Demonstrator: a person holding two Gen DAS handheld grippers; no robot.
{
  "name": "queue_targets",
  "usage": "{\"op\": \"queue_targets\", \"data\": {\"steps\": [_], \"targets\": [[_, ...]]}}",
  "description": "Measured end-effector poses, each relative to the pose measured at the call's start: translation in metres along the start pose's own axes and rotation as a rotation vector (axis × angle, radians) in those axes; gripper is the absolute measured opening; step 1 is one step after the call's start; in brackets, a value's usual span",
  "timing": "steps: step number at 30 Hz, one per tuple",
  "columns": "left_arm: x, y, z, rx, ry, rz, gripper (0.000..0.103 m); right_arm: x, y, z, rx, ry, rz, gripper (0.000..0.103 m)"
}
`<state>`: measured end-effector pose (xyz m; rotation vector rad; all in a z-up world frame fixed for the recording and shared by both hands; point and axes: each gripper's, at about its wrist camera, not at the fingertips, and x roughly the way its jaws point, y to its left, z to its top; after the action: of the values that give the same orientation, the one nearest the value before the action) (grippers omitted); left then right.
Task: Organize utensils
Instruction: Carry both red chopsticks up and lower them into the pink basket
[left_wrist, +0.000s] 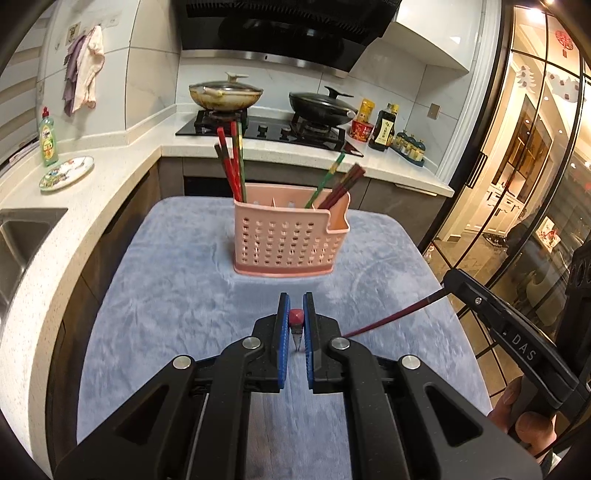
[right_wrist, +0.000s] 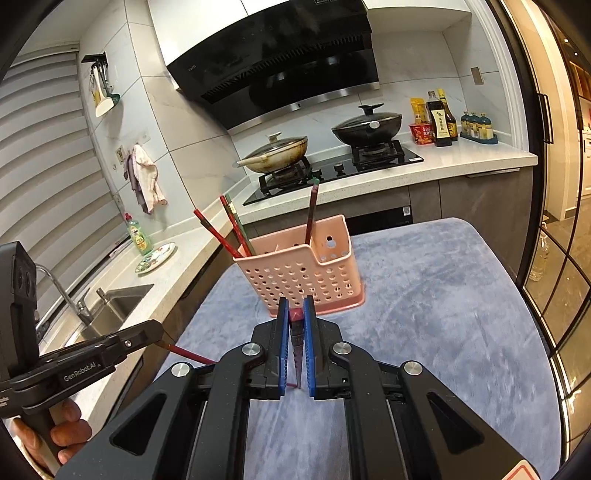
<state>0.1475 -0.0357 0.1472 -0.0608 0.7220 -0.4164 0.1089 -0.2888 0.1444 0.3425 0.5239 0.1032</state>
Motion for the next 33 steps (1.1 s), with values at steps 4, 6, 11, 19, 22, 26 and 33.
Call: {"op": "queue_targets", "data": {"steps": [4, 6, 11, 19, 22, 26, 33], "targets": [[-0.003, 0.002, 0.016, 0.000, -0.032, 0.005, 0.007, 0.002, 0.004, 0.019, -0.007, -0.028, 0.012, 0.007], [-0.005, 0.003, 0.030, -0.003, -0.055, 0.007, 0.007, 0.003, 0.005, 0.033, -0.001, -0.045, 0.032, 0.007], [-0.018, 0.007, 0.075, -0.011, -0.152, 0.016, 0.007, 0.008, 0.012, 0.079, -0.004, -0.121, 0.057, 0.007], [-0.028, 0.006, 0.154, -0.015, -0.325, 0.042, 0.007, 0.028, 0.024, 0.160, 0.005, -0.250, 0.061, 0.007], [-0.022, 0.011, 0.177, -0.030, -0.375, 0.041, 0.007, 0.043, 0.023, 0.184, 0.023, -0.269, 0.050, 0.007], [-0.001, 0.019, 0.194, -0.048, -0.400, 0.044, 0.007, 0.070, 0.017, 0.195, 0.037, -0.259, 0.024, 0.007], [0.050, 0.031, 0.187, -0.053, -0.323, 0.055, 0.007, 0.120, 0.000, 0.171, 0.060, -0.156, -0.011, 0.007]]}}
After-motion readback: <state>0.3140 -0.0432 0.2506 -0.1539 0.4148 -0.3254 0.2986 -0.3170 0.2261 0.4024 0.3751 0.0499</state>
